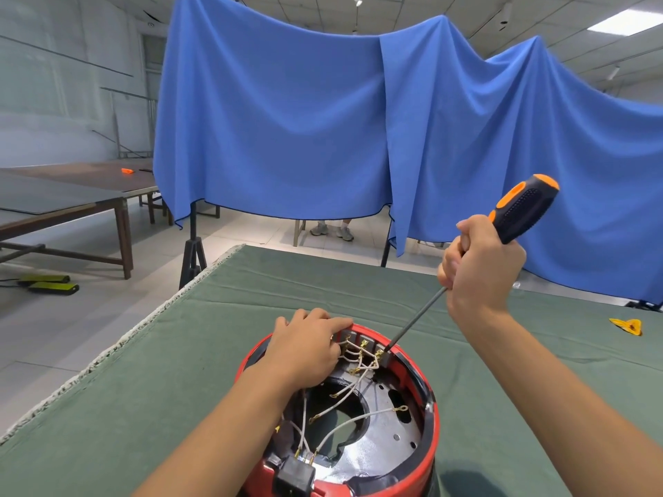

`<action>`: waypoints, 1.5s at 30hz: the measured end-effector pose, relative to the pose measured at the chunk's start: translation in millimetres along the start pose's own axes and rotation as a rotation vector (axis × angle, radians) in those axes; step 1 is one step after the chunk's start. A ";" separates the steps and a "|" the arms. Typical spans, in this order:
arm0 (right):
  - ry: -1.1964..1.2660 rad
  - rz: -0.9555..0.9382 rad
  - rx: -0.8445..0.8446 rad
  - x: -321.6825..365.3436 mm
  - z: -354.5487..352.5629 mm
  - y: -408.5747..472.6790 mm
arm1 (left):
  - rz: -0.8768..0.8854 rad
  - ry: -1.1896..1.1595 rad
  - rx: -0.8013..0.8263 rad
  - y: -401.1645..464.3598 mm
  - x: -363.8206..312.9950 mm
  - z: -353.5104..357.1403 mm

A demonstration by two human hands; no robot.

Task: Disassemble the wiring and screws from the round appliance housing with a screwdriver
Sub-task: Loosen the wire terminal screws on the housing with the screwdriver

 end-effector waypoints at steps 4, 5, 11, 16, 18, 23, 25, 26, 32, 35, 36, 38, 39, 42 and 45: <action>-0.004 0.006 0.011 -5.1 2.5 -6.0 | 0.002 0.000 -0.004 -0.8 0.0 -0.7; 0.007 0.013 0.002 -6.0 0.7 -6.2 | 0.002 0.001 -0.006 -1.1 0.0 -0.6; 0.042 -0.024 -0.016 6.0 -7.1 0.4 | 0.000 -0.012 -0.008 1.3 0.5 -0.6; 0.044 -0.033 -0.002 4.8 -3.2 -3.8 | -0.004 -0.015 -0.011 1.2 0.9 -1.1; 0.049 -0.031 -0.002 3.1 -3.3 -4.8 | -0.003 -0.019 -0.012 0.6 0.0 -1.5; 0.045 -0.025 0.001 1.6 -3.3 -3.6 | -0.004 -0.012 -0.014 0.2 0.1 -1.7; 0.042 -0.017 -0.004 -0.2 -4.3 -1.9 | -0.008 -0.006 -0.013 0.0 0.3 -1.7; 0.047 -0.007 -0.013 -1.7 -5.6 -0.6 | -0.010 -0.002 -0.014 -0.1 0.2 -1.7; 0.101 0.112 -0.151 -18.9 -25.2 14.3 | -0.016 0.009 -0.014 1.4 0.7 -1.7; 0.107 0.181 -0.210 -30.0 -34.0 20.8 | -0.022 0.006 -0.012 1.9 1.8 -1.5; 0.106 0.204 -0.231 -33.7 -37.3 22.5 | -0.023 0.007 -0.011 2.2 1.8 -1.4; 0.104 0.247 -0.267 -40.8 -43.9 25.4 | -0.025 0.012 -0.011 2.5 1.8 -1.2; 0.106 0.267 -0.279 -44.1 -46.7 26.4 | -0.026 0.013 -0.013 2.6 1.9 -1.3; 0.110 0.319 -0.319 -53.2 -57.0 27.6 | -0.026 0.008 -0.014 3.2 2.5 -1.3; 0.063 0.330 -0.322 -55.1 -63.3 26.5 | -0.025 0.006 -0.016 3.1 3.1 -1.5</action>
Point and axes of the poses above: each hand's wrist, its own y-axis towards the middle knuckle, its own z-axis out of the palm, x = y × z, the point moved 7 cm from there along y, towards the middle knuckle, and after that the axes turned 7 degrees about -y, right-handed, at the moved point
